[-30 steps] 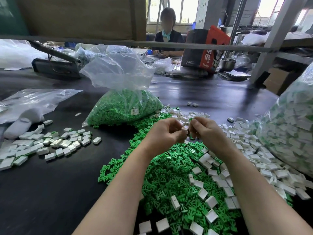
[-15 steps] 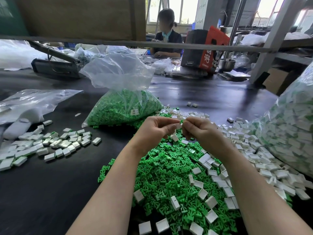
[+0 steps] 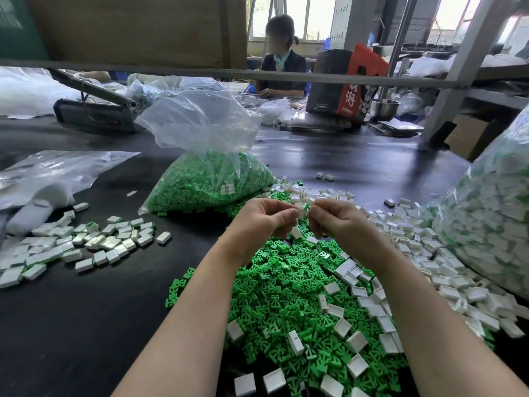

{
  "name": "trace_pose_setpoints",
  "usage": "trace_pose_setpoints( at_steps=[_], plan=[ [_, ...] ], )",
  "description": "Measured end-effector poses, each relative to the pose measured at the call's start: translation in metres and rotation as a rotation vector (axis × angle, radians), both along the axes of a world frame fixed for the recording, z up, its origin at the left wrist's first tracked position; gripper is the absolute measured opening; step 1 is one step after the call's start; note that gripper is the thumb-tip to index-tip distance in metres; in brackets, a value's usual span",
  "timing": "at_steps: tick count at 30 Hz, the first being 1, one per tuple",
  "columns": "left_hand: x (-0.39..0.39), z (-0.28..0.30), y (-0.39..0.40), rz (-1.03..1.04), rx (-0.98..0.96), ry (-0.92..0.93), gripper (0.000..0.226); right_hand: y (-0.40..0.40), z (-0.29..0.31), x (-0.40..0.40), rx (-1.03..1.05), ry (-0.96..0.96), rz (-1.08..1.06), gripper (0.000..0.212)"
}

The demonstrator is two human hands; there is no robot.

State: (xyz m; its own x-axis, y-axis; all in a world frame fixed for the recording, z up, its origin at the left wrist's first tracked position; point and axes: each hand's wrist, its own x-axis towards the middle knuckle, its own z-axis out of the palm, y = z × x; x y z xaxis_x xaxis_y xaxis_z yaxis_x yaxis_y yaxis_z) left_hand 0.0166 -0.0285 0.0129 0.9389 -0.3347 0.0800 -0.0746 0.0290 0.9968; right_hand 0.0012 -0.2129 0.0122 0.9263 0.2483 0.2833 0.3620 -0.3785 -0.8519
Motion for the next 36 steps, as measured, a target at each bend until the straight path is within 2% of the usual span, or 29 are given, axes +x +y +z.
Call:
trace_pose_setpoints(
  at_steps=[8,14,21,28,32,36],
  plan=[
    [0.0002,0.0004,0.0012,-0.022,-0.039,0.038,0.016,0.0035,-0.0022,0.0005,-0.087,-0.010,0.005,0.037],
    [0.0009,0.0008,0.0030,0.002,-0.055,0.040,0.007,0.0038,0.0012,-0.0006,0.012,0.009,0.011,0.034],
    [0.0018,0.0006,0.0055,-0.010,-0.035,0.024,0.018,0.0042,0.0015,-0.0013,0.008,-0.003,0.024,0.036],
    [0.0033,-0.0010,0.0057,-0.018,-0.017,-0.009,0.014,0.0044,0.0018,-0.0025,-0.043,0.021,0.048,0.038],
    [0.0007,-0.0017,0.0082,-0.081,0.097,-0.051,0.012,0.0037,0.0041,-0.0036,-0.009,0.091,0.088,0.032],
    [-0.0052,-0.0040,0.0058,-0.210,0.241,-0.076,0.029,0.0061,0.0048,-0.0059,0.070,0.195,0.145,0.029]
  ],
)
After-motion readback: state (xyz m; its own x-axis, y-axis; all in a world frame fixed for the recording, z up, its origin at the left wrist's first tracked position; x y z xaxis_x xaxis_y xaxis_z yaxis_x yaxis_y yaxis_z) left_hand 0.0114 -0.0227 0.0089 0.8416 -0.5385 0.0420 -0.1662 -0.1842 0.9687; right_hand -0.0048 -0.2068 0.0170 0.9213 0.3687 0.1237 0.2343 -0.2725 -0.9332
